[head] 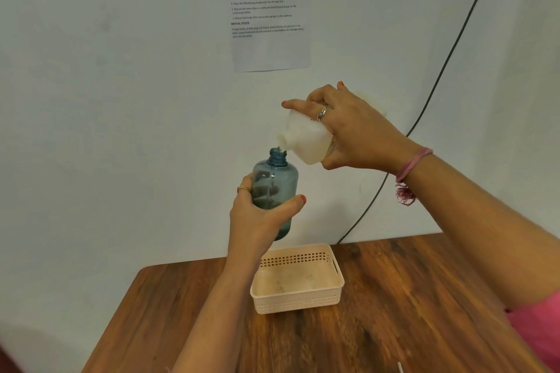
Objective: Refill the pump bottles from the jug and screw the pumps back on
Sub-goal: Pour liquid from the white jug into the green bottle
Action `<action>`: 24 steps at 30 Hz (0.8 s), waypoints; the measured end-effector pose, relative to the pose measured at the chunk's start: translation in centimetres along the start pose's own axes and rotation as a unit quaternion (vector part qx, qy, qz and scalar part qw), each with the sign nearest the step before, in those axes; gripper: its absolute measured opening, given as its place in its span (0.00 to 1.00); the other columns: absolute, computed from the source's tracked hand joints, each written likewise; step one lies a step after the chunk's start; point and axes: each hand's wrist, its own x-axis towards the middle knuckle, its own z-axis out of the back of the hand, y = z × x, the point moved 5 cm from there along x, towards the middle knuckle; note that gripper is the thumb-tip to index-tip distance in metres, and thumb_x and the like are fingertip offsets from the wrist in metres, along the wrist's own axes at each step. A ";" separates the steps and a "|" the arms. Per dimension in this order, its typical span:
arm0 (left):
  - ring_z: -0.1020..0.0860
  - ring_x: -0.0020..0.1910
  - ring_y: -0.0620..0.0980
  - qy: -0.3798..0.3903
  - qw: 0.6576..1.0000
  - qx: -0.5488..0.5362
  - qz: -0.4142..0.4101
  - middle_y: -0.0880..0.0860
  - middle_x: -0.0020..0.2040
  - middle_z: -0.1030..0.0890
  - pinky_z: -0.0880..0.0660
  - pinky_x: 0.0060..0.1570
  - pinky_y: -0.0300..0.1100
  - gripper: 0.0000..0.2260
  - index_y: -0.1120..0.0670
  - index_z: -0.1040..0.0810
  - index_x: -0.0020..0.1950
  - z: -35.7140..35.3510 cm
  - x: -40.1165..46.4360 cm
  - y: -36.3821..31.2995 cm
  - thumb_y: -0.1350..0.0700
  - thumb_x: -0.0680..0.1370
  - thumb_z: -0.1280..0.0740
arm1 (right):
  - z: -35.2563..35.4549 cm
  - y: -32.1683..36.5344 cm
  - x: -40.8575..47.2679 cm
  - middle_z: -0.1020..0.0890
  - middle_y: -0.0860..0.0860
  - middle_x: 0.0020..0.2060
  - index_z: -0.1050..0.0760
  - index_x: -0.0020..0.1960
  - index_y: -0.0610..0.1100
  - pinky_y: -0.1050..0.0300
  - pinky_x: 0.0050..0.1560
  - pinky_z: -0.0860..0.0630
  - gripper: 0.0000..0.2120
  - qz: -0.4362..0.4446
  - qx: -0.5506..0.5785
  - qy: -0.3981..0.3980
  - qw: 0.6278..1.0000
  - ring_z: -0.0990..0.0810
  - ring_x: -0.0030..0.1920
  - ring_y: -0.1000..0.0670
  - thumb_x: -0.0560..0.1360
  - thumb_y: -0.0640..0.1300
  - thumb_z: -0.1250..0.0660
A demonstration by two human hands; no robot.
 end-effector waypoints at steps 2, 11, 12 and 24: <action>0.24 0.57 0.48 0.000 1.000 -0.001 0.000 0.48 0.60 0.25 0.23 0.42 0.37 0.35 0.47 0.32 0.69 0.0 0.0 0.0 0.54 0.66 0.21 | 0.0 0.0 -0.1 0.29 0.43 0.62 0.43 0.75 0.53 0.44 0.72 0.46 0.49 0.000 0.002 0.001 1.000 0.31 0.62 0.44 0.60 0.45 0.22; 0.25 0.53 0.44 -0.006 1.000 0.002 0.003 0.47 0.60 0.25 0.24 0.41 0.35 0.35 0.46 0.32 0.69 -0.1 0.0 0.2 0.53 0.66 0.21 | -0.3 0.0 0.0 0.29 0.42 0.61 0.42 0.75 0.52 0.42 0.72 0.45 0.49 0.006 -0.008 0.001 1.000 0.30 0.62 0.42 0.60 0.45 0.22; 0.24 0.54 0.45 -0.005 1.000 0.001 0.003 0.47 0.60 0.25 0.24 0.41 0.34 0.35 0.46 0.32 0.69 -0.1 0.0 0.2 0.53 0.66 0.21 | -0.3 0.0 0.0 0.29 0.42 0.61 0.42 0.75 0.52 0.42 0.72 0.46 0.49 0.005 -0.007 0.001 1.000 0.30 0.62 0.42 0.60 0.45 0.22; 0.25 0.52 0.43 -0.007 1.000 -0.003 0.003 0.46 0.60 0.26 0.26 0.38 0.32 0.35 0.46 0.33 0.70 -0.1 0.0 0.2 0.53 0.66 0.21 | -0.1 0.1 0.2 0.29 0.42 0.62 0.43 0.75 0.53 0.43 0.72 0.47 0.49 0.009 -0.010 0.003 1.000 0.31 0.62 0.42 0.60 0.45 0.22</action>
